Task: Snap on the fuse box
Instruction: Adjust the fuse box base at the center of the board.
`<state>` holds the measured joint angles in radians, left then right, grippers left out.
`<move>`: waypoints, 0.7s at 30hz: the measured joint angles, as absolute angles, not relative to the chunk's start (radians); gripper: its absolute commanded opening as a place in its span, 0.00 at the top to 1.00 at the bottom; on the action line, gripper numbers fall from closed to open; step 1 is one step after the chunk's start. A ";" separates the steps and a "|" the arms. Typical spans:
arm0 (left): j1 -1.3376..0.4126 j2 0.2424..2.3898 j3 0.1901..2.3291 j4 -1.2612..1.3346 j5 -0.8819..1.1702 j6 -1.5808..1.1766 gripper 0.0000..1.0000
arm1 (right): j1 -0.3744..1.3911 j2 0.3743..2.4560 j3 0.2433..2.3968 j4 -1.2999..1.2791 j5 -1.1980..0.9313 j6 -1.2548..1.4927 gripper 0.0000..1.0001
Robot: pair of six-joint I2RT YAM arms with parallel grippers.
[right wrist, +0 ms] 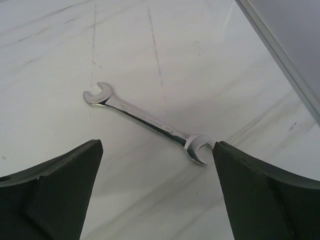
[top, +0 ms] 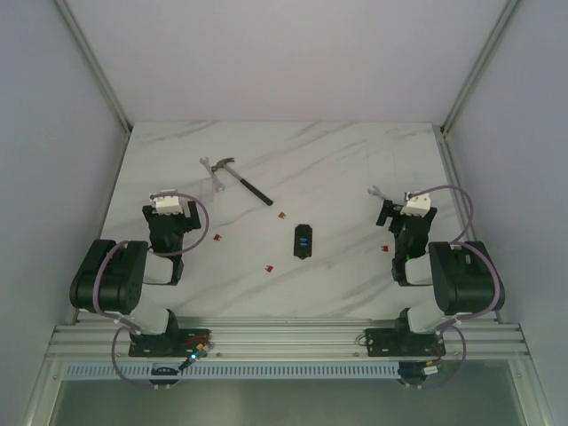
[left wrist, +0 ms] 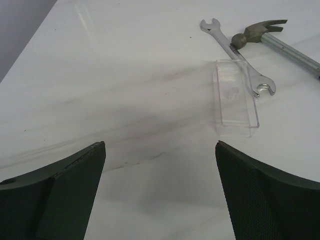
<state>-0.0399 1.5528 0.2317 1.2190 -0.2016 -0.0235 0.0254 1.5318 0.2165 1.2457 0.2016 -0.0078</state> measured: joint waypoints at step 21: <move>-0.040 1.410 0.398 0.911 -0.213 -0.054 0.00 | 0.084 1.362 0.412 0.863 0.126 -0.007 0.00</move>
